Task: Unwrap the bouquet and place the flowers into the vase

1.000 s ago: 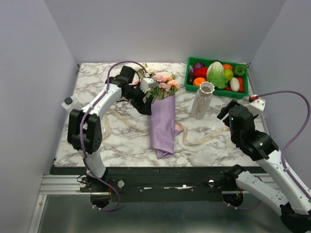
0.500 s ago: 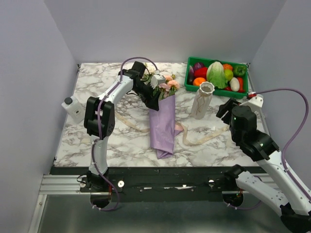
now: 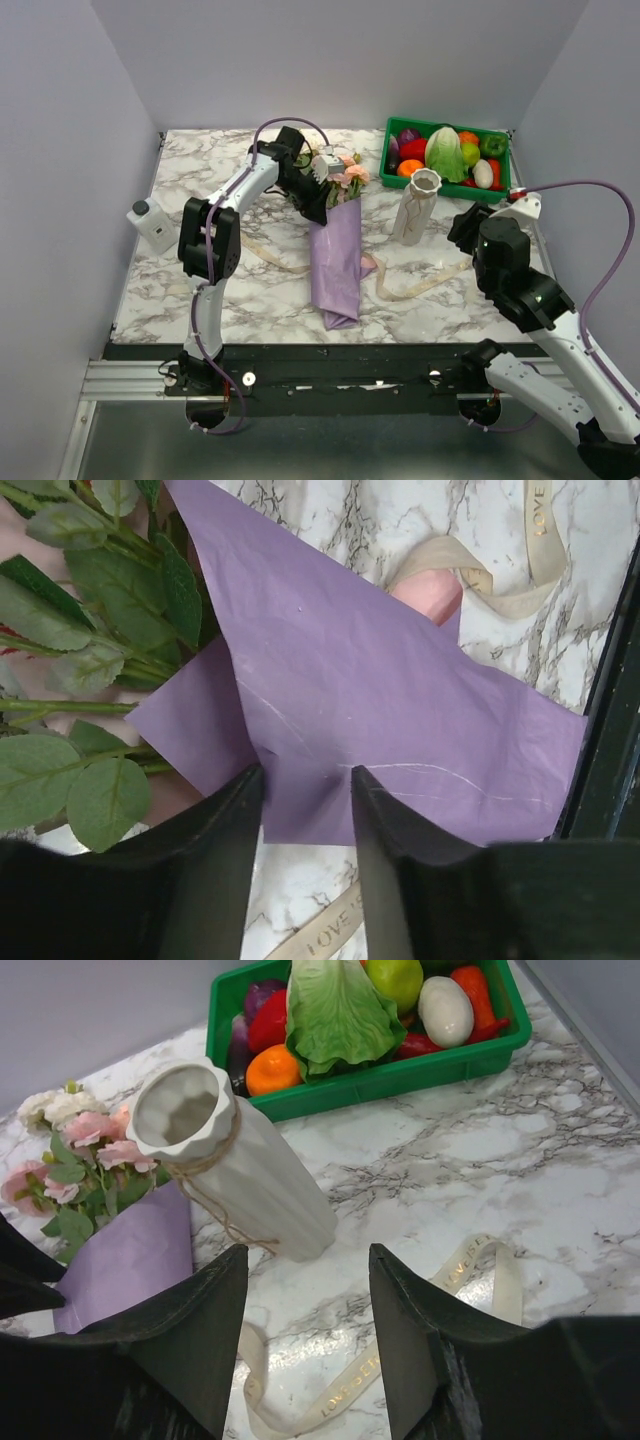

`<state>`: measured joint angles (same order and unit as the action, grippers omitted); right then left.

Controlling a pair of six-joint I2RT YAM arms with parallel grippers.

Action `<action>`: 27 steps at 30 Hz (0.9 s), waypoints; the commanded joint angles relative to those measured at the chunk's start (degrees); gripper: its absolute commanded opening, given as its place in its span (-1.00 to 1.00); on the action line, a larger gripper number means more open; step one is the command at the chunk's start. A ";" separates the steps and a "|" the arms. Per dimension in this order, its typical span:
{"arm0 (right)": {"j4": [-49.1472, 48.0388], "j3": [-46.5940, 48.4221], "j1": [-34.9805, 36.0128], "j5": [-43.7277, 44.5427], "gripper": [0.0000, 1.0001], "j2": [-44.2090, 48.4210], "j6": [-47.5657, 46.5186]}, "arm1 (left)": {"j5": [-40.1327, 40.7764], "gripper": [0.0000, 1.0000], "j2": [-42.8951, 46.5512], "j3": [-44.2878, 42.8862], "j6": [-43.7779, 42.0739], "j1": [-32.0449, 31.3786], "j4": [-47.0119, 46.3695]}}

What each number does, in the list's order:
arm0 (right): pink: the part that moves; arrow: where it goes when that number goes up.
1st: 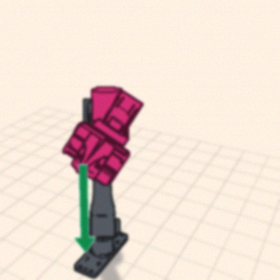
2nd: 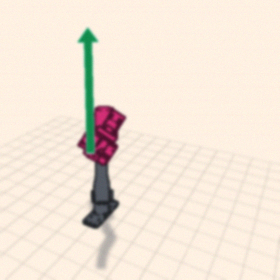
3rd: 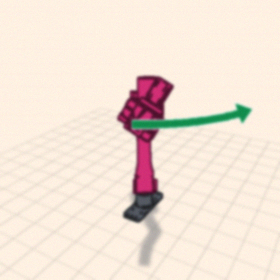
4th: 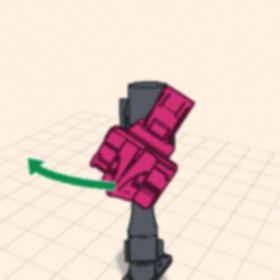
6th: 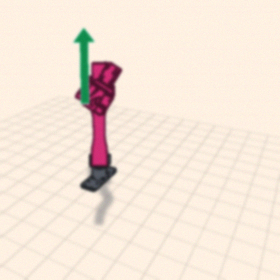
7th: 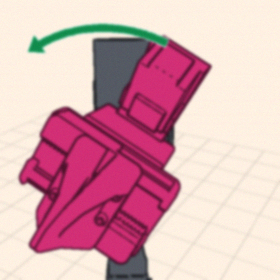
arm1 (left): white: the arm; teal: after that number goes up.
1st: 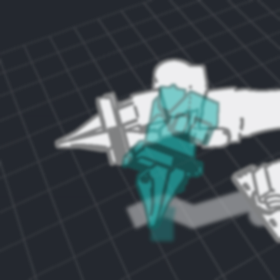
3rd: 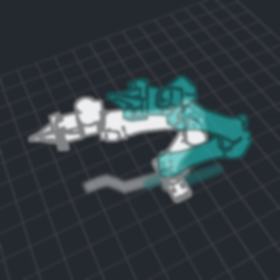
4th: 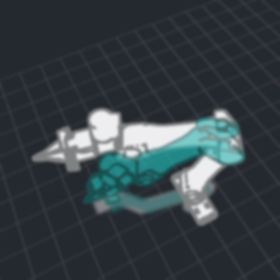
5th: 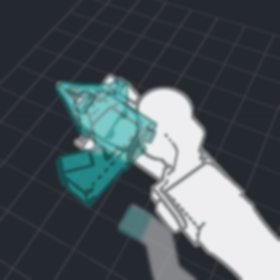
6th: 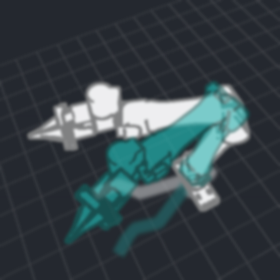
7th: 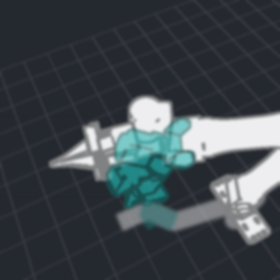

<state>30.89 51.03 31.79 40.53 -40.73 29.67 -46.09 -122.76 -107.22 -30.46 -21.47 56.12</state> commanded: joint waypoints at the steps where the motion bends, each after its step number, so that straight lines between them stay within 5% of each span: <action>1: -1.19 1.01 -0.06 -0.54 0.17 1.09 -1.37 | -0.85 -0.23 -0.03 -2.91 -0.57 -0.59 3.29; 5: -1.19 0.83 -0.06 -0.63 0.14 1.62 -1.37 | 0.47 -0.51 1.29 -3.61 -0.39 -0.76 3.47; 9: -1.19 0.66 -0.06 -0.72 0.11 2.58 -1.46 | 2.14 -1.00 1.56 -6.15 -1.09 -0.76 6.53; 27: -1.19 -1.45 -0.06 -0.90 0.08 6.36 -0.67 | 3.98 -1.00 7.00 -21.54 7.14 -3.22 17.81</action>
<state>30.50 50.59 31.79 40.42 -35.35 28.88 -43.99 -121.27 -125.08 -28.88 -23.46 71.83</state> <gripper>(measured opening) 0.545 0.009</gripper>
